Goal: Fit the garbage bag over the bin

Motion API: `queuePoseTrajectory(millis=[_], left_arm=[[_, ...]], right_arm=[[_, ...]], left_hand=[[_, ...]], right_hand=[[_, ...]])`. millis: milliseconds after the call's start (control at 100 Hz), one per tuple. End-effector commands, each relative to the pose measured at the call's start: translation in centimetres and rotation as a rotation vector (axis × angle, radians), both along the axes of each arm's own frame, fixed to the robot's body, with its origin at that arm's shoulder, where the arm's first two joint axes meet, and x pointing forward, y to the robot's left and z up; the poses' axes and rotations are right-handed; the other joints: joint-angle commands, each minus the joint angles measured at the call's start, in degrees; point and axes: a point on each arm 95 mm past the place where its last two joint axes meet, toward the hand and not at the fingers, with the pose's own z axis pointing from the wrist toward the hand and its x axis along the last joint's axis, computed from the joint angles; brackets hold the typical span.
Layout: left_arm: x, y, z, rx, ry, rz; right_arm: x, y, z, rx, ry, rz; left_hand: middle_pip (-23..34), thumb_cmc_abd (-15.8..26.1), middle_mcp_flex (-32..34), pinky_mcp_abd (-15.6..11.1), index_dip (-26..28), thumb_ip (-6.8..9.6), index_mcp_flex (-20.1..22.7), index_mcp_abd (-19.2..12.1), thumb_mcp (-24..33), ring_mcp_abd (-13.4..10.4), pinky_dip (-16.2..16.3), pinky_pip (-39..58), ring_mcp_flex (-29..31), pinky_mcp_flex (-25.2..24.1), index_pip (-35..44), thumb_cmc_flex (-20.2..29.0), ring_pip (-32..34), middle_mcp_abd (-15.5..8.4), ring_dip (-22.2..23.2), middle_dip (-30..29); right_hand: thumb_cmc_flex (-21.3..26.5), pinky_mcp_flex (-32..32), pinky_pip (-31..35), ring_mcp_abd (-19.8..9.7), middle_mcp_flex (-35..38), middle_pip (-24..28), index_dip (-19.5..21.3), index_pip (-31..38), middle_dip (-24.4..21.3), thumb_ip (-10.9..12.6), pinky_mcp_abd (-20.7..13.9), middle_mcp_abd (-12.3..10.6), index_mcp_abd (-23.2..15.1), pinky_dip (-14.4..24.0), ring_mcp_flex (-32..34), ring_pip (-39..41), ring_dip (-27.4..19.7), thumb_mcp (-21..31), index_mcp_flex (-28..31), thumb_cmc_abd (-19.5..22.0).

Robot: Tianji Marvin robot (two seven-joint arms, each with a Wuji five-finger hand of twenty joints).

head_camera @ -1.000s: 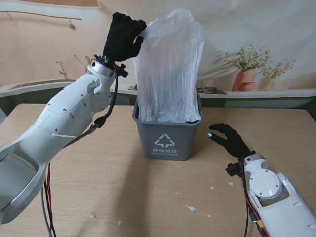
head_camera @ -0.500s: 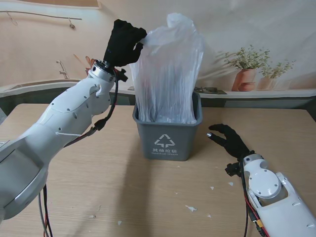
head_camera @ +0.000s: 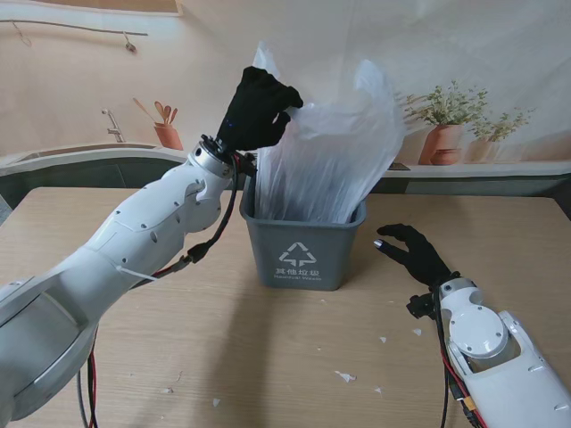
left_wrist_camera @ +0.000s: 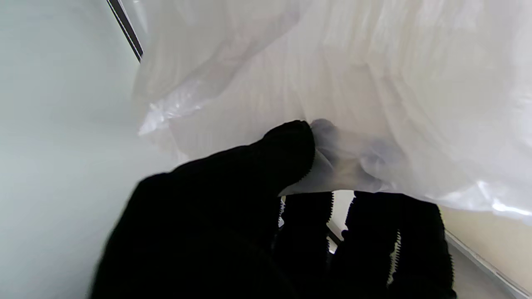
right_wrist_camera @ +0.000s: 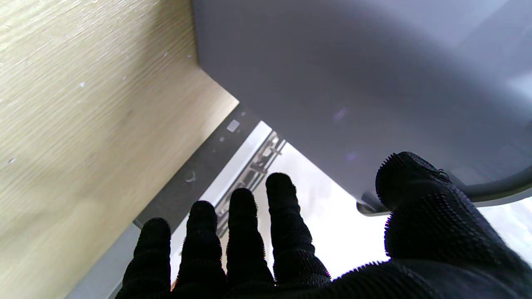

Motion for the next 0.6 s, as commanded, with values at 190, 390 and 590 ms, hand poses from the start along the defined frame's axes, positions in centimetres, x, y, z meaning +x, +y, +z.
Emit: queuePoseTrajectory(millis=[190,390,590], left_arm=[[-2.1,0.0,-2.1,0.037,0.04,-0.002],[-3.9,0.4,-2.5,0.097,0.041,0.006],[-5.5,0.6,-3.6,0.149,0.067,0.004]], right_arm=[[-0.2,0.4,-0.2,0.007,0.009,0.006],[-0.2,0.4,-0.2,0.004,0.005,0.007],[-0.2,0.4,0.0,0.006,-0.019,0.0]], left_hand=[[-1.0,-2.2,1.7,-0.1,-0.8,-1.8,0.9,-0.8,3.6,-0.2,0.5,2.4,0.3,1.1,-0.8,0.4,1.2,-1.3,-0.8,-0.5],[-1.8,-2.8,2.5,-0.7,-1.0,-1.16,1.1,-1.9,4.6,-1.6,0.8,2.7,1.3,2.1,-1.1,-1.3,0.9,-2.2,-0.5,0.5],[-2.6,-2.6,2.8,-1.6,-1.1,-0.74,1.1,-2.9,4.4,-2.8,0.9,2.8,1.6,2.3,-1.4,-2.4,0.3,-2.7,-0.3,1.3]], right_hand=[[0.8,0.0,0.6,-1.4,-1.5,1.2,0.7,-0.3,0.4,1.8,-1.3,-1.7,0.0,0.7,-0.3,0.3,0.4,-1.5,-0.1,1.3],[0.8,0.1,0.7,-1.4,-1.5,1.2,0.8,-0.2,0.4,1.8,-1.3,-1.8,-1.0,0.7,-0.3,0.3,0.4,-1.5,-0.2,1.3],[1.0,0.1,0.7,-1.3,-1.5,1.3,0.9,0.1,0.4,1.9,-1.2,-1.6,-1.9,0.7,-0.2,0.4,0.4,-1.5,-0.3,1.2]])
